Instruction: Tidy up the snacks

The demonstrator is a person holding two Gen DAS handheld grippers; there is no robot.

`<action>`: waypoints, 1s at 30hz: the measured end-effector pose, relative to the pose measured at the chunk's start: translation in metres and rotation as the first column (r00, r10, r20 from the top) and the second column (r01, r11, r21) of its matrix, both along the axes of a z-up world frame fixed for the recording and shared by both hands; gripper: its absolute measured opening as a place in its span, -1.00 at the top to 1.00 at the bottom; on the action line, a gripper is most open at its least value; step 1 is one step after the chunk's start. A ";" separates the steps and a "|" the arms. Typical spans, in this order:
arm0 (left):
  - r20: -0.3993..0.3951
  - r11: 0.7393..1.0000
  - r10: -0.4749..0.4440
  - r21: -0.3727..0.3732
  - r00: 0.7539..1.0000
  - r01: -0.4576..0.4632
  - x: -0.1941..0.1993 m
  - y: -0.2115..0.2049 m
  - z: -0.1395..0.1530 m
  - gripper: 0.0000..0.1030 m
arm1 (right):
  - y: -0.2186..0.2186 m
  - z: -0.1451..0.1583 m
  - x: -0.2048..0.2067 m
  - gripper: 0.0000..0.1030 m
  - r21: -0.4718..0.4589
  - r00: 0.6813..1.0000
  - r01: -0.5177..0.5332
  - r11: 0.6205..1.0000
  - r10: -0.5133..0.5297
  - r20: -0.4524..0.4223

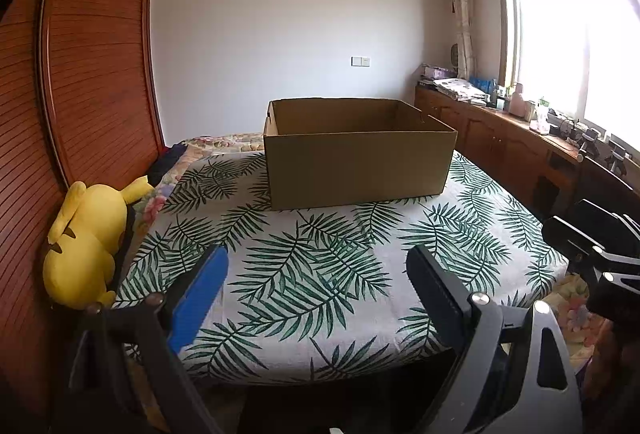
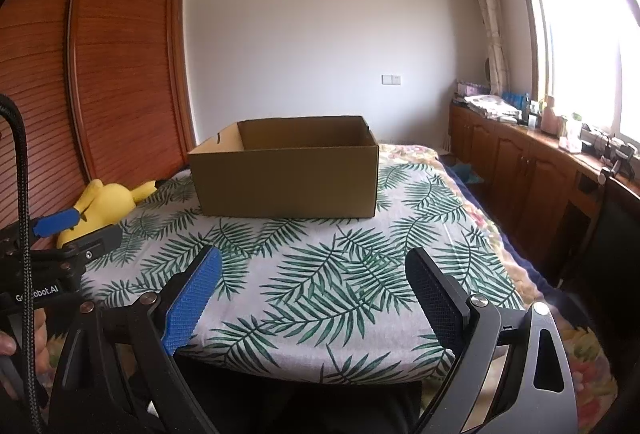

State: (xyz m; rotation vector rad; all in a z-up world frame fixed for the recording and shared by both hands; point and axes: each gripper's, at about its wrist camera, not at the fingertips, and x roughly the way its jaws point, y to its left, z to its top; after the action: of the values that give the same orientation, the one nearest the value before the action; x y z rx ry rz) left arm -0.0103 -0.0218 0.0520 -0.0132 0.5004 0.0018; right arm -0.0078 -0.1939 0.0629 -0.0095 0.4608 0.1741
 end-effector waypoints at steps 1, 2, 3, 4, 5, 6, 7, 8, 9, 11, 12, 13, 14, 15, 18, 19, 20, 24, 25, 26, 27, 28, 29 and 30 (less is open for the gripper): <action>0.000 1.000 -0.001 -0.002 1.000 0.001 0.000 0.000 0.000 -0.78 | 0.000 0.000 0.000 -0.83 0.000 1.000 0.000 1.000 0.000 0.000; -0.001 1.000 -0.001 -0.003 1.000 0.001 0.000 0.000 0.000 -0.78 | 0.000 0.000 0.000 -0.83 -0.002 1.000 -0.001 1.000 0.001 0.001; -0.002 1.000 -0.001 -0.003 1.000 0.001 0.000 0.000 0.000 -0.78 | 0.000 0.000 0.000 -0.83 -0.002 1.000 0.001 1.000 -0.001 0.001; -0.001 1.000 0.000 -0.002 1.000 0.000 0.000 0.000 0.000 -0.78 | 0.000 0.000 0.000 -0.83 -0.002 1.000 0.001 1.000 -0.001 0.002; 0.000 1.000 -0.001 0.001 1.000 0.001 0.000 0.000 0.000 -0.78 | 0.000 0.000 0.000 -0.83 -0.001 1.000 0.000 1.000 0.000 0.002; 0.000 1.000 -0.001 0.003 1.000 0.001 0.000 -0.001 0.000 -0.78 | -0.001 0.001 0.000 -0.83 0.000 1.000 0.000 1.000 0.000 0.002; 0.000 1.000 -0.002 0.004 1.000 0.002 0.000 0.000 0.000 -0.78 | 0.000 0.000 0.001 -0.83 -0.001 1.000 0.000 1.000 0.000 0.002; 0.000 1.000 -0.003 0.003 1.000 0.003 0.000 -0.001 0.000 -0.78 | 0.000 0.000 0.000 -0.83 -0.002 1.000 0.001 1.000 -0.001 0.002; -0.001 1.000 -0.004 0.003 1.000 0.004 0.000 -0.001 0.001 -0.78 | 0.000 0.000 0.000 -0.83 -0.002 1.000 0.000 1.000 0.000 0.002; 0.000 1.000 -0.004 0.003 1.000 0.004 0.000 -0.001 0.001 -0.78 | 0.000 0.000 0.000 -0.83 -0.001 1.000 0.000 1.000 0.000 0.002; 0.000 1.000 -0.005 0.004 1.000 0.005 0.000 -0.001 0.001 -0.78 | 0.000 0.001 0.000 -0.83 -0.001 1.000 -0.001 1.000 0.001 0.001; 0.001 1.000 -0.006 0.003 1.000 0.006 -0.001 -0.001 0.001 -0.78 | 0.000 0.001 0.000 -0.83 -0.003 1.000 -0.002 1.000 0.002 0.001; 0.002 1.000 -0.005 0.004 1.000 0.005 -0.001 -0.001 0.001 -0.78 | 0.000 0.001 0.000 -0.83 -0.004 1.000 -0.002 1.000 0.002 0.002; 0.003 1.000 -0.005 0.005 1.000 0.005 -0.001 -0.001 0.001 -0.78 | 0.000 0.001 0.000 -0.83 -0.004 1.000 -0.001 1.000 0.001 0.002; 0.004 1.000 -0.006 0.008 1.000 0.006 -0.001 -0.002 0.002 -0.78 | 0.000 0.001 0.000 -0.83 -0.003 1.000 -0.001 1.000 0.001 0.003; 0.007 1.000 -0.007 0.007 1.000 0.007 -0.002 -0.002 0.002 -0.78 | 0.000 0.001 0.000 -0.83 -0.004 1.000 -0.002 1.000 0.002 0.003; 0.008 1.000 -0.007 0.008 1.000 0.007 -0.003 -0.003 0.002 -0.78 | 0.000 0.001 0.000 -0.83 -0.005 1.000 -0.002 1.000 0.002 0.004; 0.007 1.000 -0.006 0.009 1.000 0.006 -0.003 -0.003 0.002 -0.78 | 0.000 0.002 0.000 -0.83 -0.004 1.000 0.001 1.000 -0.001 0.005; 0.008 1.000 -0.006 0.008 1.000 0.006 -0.003 -0.003 0.002 -0.78 | -0.001 0.002 0.000 -0.83 -0.003 1.000 0.001 1.000 -0.001 0.005; 0.008 1.000 -0.007 0.008 1.000 0.007 -0.003 -0.003 0.002 -0.78 | 0.000 0.003 0.000 -0.83 -0.004 1.000 0.001 1.000 -0.001 0.006; 0.008 1.000 -0.006 0.009 1.000 0.006 -0.003 -0.003 0.002 -0.78 | -0.001 0.003 0.000 -0.83 -0.004 1.000 0.002 1.000 -0.002 0.007; 0.008 1.000 -0.006 0.009 1.000 0.006 -0.003 -0.003 0.002 -0.78 | 0.000 0.003 0.000 -0.83 -0.005 1.000 0.001 1.000 -0.001 0.008; 0.008 1.000 -0.006 0.008 1.000 0.006 -0.003 -0.003 0.002 -0.78 | 0.000 0.004 0.001 -0.83 -0.005 1.000 0.002 1.000 -0.002 0.009; 0.008 1.000 -0.006 0.006 1.000 0.006 -0.003 -0.003 0.002 -0.78 | 0.000 0.004 0.001 -0.83 -0.005 1.000 0.001 1.000 -0.001 0.009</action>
State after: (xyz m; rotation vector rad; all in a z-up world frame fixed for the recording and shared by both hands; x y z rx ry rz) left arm -0.0135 -0.0246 0.0539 -0.0054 0.4926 -0.0025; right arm -0.0071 -0.1934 0.0667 -0.0147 0.4520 0.1716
